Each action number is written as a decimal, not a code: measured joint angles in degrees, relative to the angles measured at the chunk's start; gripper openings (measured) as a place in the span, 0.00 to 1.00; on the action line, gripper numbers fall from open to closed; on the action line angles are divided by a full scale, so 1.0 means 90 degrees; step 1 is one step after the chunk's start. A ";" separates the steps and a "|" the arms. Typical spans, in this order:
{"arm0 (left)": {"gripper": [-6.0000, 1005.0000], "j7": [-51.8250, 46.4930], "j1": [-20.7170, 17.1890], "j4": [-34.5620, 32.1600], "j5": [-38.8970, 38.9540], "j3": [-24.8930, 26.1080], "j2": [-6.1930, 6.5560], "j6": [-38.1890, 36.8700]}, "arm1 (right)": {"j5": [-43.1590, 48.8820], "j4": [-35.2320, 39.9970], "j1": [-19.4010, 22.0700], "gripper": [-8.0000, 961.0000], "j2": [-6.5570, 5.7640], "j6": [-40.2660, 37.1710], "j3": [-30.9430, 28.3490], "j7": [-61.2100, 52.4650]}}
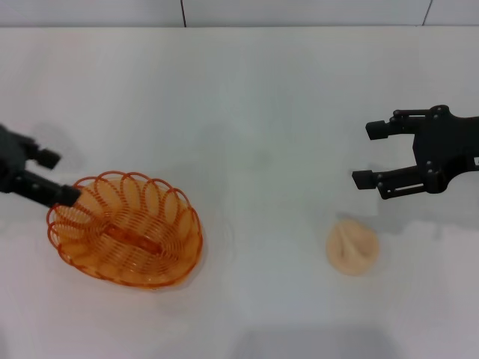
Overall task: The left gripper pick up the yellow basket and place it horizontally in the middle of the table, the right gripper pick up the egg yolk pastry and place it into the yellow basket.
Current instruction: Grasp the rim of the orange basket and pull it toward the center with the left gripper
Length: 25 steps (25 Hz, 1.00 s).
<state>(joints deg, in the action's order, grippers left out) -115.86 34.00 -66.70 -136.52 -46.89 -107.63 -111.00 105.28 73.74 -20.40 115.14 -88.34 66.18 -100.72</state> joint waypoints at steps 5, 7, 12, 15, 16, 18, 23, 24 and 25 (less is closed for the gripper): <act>0.88 -0.0393 -0.0004 -0.0175 -0.0735 0.0027 0.0038 0.0022 | -0.0009 0.0000 0.0010 0.88 -0.0001 0.0009 0.0000 -0.0001; 0.88 -0.0450 -0.0020 -0.0193 -0.0971 0.0121 0.0023 0.0071 | -0.0015 -0.0004 0.0014 0.88 -0.0001 0.0010 0.0000 -0.0001; 0.87 -0.0426 -0.0050 -0.0044 -0.1214 0.0331 -0.0097 0.0371 | -0.0028 -0.0033 0.0021 0.88 0.0000 0.0012 0.0000 -0.0001; 0.87 -0.0406 -0.0056 0.0162 -0.1313 0.0258 -0.0178 0.0619 | -0.0033 -0.0068 0.0004 0.88 0.0000 0.0012 0.0000 0.0000; 0.87 -0.0397 -0.0042 0.0248 -0.1387 0.0248 -0.0206 0.0700 | -0.0035 -0.0076 -0.0004 0.88 -0.0001 0.0012 0.0000 0.0000; 0.87 -0.0374 0.0005 0.0428 -0.1499 0.0238 -0.0274 0.0841 | -0.0038 -0.0079 -0.0012 0.88 0.0002 0.0012 0.0000 0.0000; 0.87 -0.0312 0.0115 0.0834 -0.1667 0.0216 -0.0375 0.1198 | -0.0038 -0.0090 -0.0019 0.88 0.0005 0.0009 0.0019 0.0000; 0.87 -0.0301 0.0142 0.0911 -0.1669 0.0215 -0.0394 0.1258 | -0.0038 -0.0090 -0.0026 0.88 0.0007 0.0007 0.0027 0.0003; 0.87 -0.0290 0.0174 0.0979 -0.1674 0.0214 -0.0407 0.1314 | -0.0038 -0.0091 -0.0027 0.88 0.0007 0.0006 0.0027 0.0004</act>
<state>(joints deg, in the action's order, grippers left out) -118.47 35.57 -57.89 -151.59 -44.96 -111.29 -99.18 104.93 72.92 -20.64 115.20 -88.29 66.42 -100.68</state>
